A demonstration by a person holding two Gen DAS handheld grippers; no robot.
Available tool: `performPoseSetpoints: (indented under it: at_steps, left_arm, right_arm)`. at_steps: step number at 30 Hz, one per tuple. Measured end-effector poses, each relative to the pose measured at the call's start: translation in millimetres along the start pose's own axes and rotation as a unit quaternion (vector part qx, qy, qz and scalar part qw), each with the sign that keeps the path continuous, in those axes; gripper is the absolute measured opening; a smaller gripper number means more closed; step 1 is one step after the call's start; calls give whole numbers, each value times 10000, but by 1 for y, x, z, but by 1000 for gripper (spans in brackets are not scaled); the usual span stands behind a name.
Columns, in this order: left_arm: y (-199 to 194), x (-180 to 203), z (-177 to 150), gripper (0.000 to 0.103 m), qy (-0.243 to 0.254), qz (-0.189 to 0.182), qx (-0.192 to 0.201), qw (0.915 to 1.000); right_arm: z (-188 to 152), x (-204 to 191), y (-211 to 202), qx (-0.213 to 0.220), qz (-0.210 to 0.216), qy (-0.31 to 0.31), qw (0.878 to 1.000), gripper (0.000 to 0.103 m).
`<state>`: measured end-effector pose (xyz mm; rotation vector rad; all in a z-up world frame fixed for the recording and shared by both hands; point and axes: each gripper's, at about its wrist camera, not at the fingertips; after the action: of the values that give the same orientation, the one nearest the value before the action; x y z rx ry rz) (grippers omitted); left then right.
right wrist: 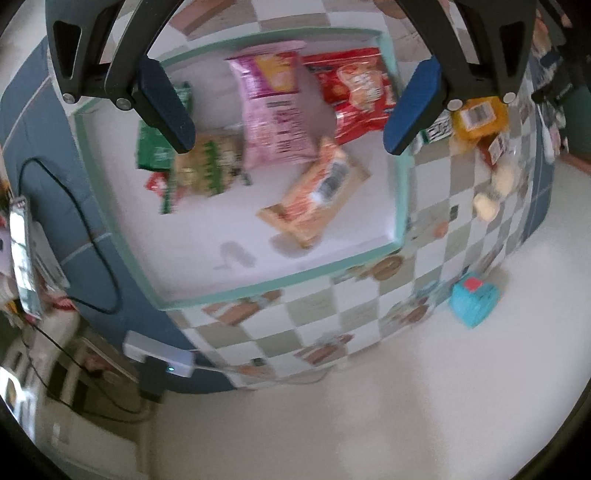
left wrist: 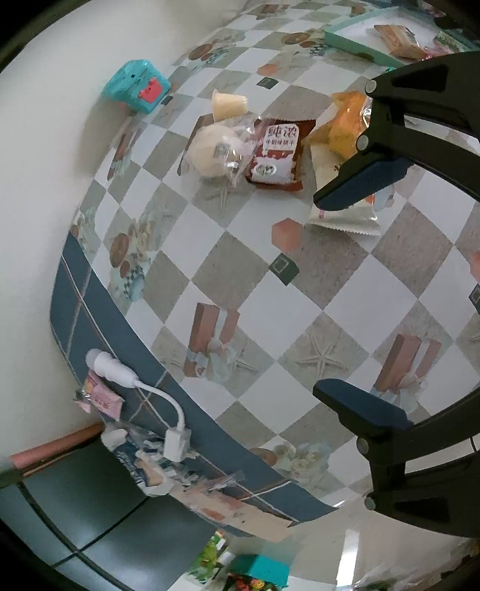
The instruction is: Organize snacks
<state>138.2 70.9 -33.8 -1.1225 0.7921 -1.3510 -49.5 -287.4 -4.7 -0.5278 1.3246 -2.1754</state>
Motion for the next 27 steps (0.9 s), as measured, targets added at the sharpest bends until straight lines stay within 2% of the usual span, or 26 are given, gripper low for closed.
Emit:
performPoseSetpoints:
  at_steps: [12, 22, 27]
  left_arm:
    - [30, -32, 10, 93, -478, -5, -319, 9983]
    - [58, -15, 6, 93, -215, -88, -709, 9972]
    - [56, -5, 5, 93, -89, -158, -707, 9973]
  right_arm:
    - [-19, -92, -4, 92, 268, -1066, 9939, 103]
    - [-32, -137, 17, -185, 138, -1548, 9877, 103]
    - [-36, -147, 26, -278, 101, -1683, 9853, 99]
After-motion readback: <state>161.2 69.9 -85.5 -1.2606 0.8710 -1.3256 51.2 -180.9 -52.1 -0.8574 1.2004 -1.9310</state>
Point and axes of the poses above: each gripper's, at about its wrist camera, not at the fingertips, and y roughly the way its jaws point, x to its right, z to its top, and after that the axes turned 12 degrees about -z, right-handed
